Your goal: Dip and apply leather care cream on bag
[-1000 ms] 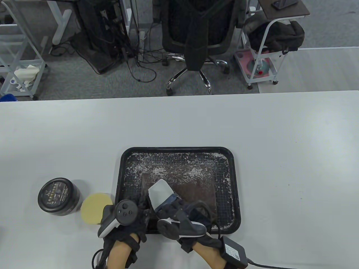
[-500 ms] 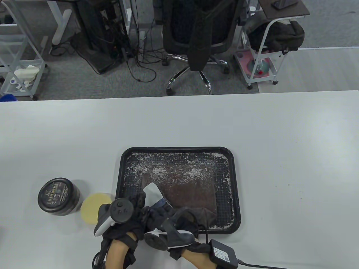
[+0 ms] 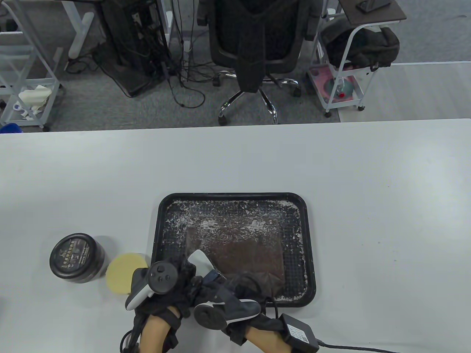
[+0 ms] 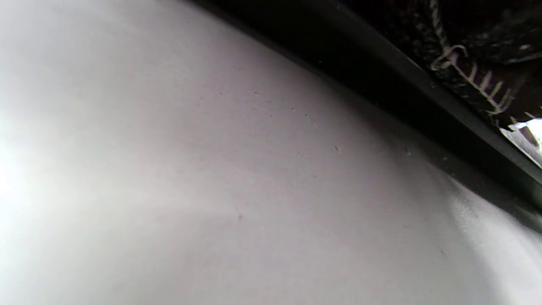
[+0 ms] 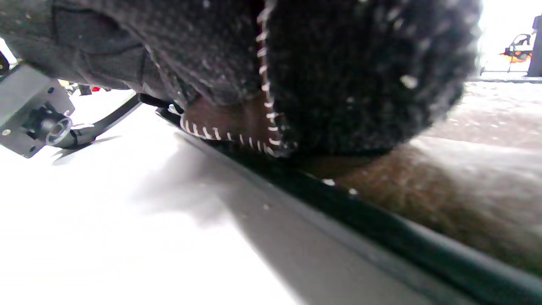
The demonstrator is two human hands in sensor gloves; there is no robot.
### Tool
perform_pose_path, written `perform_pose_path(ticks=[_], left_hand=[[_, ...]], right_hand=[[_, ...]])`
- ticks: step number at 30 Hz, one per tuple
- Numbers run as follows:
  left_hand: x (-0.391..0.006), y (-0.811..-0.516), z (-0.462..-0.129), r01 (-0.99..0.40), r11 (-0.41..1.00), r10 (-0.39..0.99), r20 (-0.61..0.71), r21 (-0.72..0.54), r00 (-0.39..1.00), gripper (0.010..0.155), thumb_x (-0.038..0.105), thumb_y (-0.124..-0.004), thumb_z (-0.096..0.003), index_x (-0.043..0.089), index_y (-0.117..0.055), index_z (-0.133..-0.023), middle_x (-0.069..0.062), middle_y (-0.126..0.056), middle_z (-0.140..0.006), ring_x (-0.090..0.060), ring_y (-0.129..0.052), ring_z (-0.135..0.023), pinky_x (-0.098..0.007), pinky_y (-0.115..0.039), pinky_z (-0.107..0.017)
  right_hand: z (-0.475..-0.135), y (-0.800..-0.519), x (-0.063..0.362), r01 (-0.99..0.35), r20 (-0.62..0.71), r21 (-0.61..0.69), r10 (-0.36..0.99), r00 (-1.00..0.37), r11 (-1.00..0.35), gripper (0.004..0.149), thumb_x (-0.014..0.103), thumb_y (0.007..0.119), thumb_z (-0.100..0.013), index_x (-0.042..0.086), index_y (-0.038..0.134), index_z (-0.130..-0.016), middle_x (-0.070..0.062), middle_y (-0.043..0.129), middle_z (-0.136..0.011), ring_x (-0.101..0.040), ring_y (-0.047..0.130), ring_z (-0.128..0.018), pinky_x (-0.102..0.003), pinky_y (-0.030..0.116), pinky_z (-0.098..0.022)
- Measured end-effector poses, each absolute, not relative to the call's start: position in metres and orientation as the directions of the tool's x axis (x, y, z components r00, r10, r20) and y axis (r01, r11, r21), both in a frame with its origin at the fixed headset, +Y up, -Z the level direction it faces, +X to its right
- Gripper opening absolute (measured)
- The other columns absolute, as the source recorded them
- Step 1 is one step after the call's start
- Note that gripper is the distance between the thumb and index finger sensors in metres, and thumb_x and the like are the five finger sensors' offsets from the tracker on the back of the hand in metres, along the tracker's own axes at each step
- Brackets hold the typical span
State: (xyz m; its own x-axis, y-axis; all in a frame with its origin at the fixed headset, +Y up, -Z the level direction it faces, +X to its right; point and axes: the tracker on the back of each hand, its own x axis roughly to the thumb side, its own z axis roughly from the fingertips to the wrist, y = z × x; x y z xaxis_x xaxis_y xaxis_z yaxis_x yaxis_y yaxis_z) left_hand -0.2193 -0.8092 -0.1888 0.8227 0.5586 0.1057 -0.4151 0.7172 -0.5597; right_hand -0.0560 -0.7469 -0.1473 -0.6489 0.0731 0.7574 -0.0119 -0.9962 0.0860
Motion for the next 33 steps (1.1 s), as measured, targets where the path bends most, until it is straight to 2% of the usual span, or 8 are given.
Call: perform_pose_path(ticks=[4, 8, 17, 21, 33], left_hand=[[-0.219, -0.809, -0.189, -0.409, 0.72, 0.553, 0.107, -0.56, 0.826, 0.089, 0.075, -0.032, -0.046, 0.016, -0.021, -0.111, -0.013, -0.004, -0.109, -0.039, -0.004, -0.101, -0.052, -0.012, -0.07], [-0.217, -0.81, -0.188, -0.38, 0.726, 0.529, 0.113, -0.573, 0.841, 0.089, 0.074, -0.049, -0.05, 0.017, -0.017, -0.11, -0.012, -0.001, -0.108, -0.038, -0.001, -0.1, -0.052, -0.01, -0.07], [-0.215, -0.81, -0.188, -0.354, 0.742, 0.5, 0.119, -0.57, 0.858, 0.09, 0.067, -0.064, -0.0505, 0.019, -0.015, -0.109, -0.011, 0.0, -0.107, -0.038, -0.001, -0.099, -0.052, -0.01, -0.07], [-0.215, -0.811, -0.188, -0.352, 0.74, 0.499, 0.117, -0.574, 0.858, 0.091, 0.066, -0.066, -0.0505, 0.018, -0.015, -0.109, -0.011, 0.0, -0.107, -0.038, -0.001, -0.099, -0.052, -0.01, -0.07], [-0.215, -0.812, -0.188, -0.348, 0.74, 0.496, 0.118, -0.575, 0.86, 0.089, 0.064, -0.066, -0.0512, 0.019, -0.015, -0.108, -0.011, 0.0, -0.107, -0.038, -0.001, -0.099, -0.052, -0.01, -0.07]], right_hand=[[-0.152, -0.746, -0.045, 0.002, 0.724, 0.154, 0.112, -0.681, -0.988, 0.037, 0.019, 0.088, -0.049, 0.032, 0.091, -0.084, -0.001, 0.096, -0.092, -0.026, 0.098, -0.084, -0.044, 0.08, -0.061], [-0.158, -0.745, -0.028, 0.005, 0.686, 0.214, 0.147, -0.713, -0.977, 0.037, 0.019, 0.087, -0.05, 0.032, 0.091, -0.084, -0.001, 0.095, -0.093, -0.027, 0.096, -0.085, -0.045, 0.078, -0.062], [-0.165, -0.742, 0.004, 0.057, 0.624, 0.275, 0.133, -0.77, -0.96, 0.036, 0.017, 0.088, -0.049, 0.032, 0.093, -0.082, 0.0, 0.096, -0.092, -0.026, 0.096, -0.085, -0.045, 0.077, -0.063], [-0.168, -0.741, 0.018, 0.077, 0.615, 0.289, 0.124, -0.779, -0.954, 0.036, 0.017, 0.088, -0.049, 0.033, 0.093, -0.081, 0.001, 0.096, -0.092, -0.026, 0.096, -0.085, -0.045, 0.077, -0.063], [-0.169, -0.736, 0.063, 0.026, 0.576, 0.283, 0.148, -0.804, -0.959, 0.035, 0.016, 0.087, -0.049, 0.033, 0.094, -0.08, 0.003, 0.096, -0.092, -0.025, 0.094, -0.087, -0.046, 0.074, -0.064]])
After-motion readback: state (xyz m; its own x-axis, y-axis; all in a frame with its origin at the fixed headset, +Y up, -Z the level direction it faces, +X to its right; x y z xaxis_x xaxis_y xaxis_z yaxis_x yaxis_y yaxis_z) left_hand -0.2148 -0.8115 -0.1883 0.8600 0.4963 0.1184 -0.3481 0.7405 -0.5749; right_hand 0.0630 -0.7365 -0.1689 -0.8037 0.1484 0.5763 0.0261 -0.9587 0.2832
